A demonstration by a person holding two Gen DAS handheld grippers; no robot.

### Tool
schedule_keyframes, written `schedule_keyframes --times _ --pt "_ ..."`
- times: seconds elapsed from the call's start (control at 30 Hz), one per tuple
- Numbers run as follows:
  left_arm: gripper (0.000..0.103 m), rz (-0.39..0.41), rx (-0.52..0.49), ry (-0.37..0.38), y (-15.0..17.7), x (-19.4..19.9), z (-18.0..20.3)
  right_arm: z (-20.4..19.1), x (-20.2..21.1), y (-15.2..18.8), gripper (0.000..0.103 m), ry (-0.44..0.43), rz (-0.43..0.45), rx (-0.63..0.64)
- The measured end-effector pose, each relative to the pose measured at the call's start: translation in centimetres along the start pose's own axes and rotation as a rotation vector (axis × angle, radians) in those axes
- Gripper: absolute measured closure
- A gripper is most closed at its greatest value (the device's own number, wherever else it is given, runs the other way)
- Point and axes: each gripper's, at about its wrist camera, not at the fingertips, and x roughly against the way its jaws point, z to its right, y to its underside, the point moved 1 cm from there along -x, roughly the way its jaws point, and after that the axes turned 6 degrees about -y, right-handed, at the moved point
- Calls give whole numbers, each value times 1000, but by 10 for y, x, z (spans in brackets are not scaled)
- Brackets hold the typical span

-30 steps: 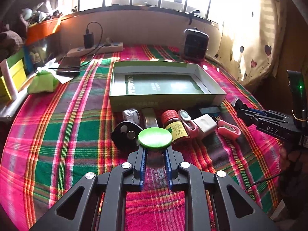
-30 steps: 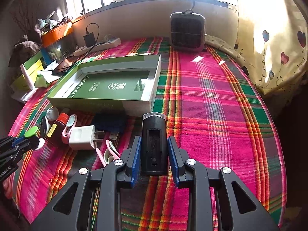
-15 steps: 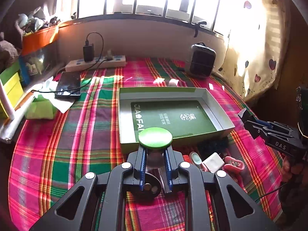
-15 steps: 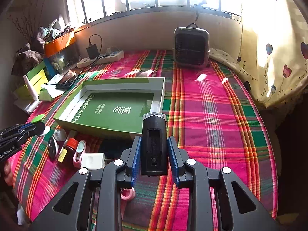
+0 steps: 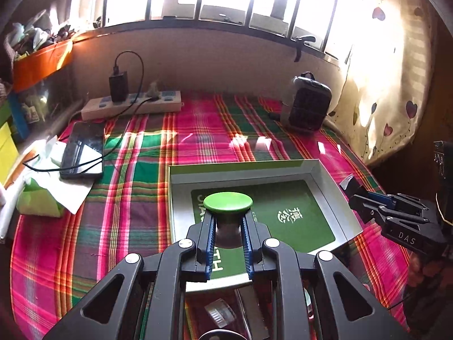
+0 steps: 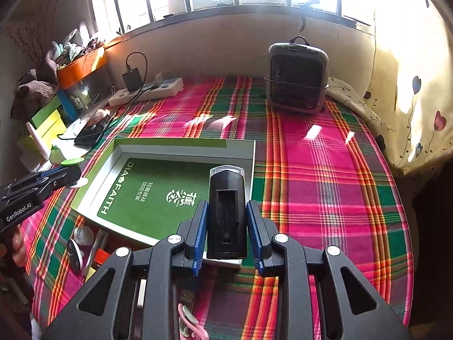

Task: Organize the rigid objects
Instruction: 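Carry the knob and black cylinder with both tools over the green box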

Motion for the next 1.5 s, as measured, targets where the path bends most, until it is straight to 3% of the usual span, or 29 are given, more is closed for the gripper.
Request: schedule_keyframes --times 0.5,1.5 --pt "86 -112 -25 13 -19 -71 3 3 -61 -23 74 8 -85 -1" --pt "86 -144 -73 -6 -16 -99 11 -5 -91 -28 74 36 -119 50"
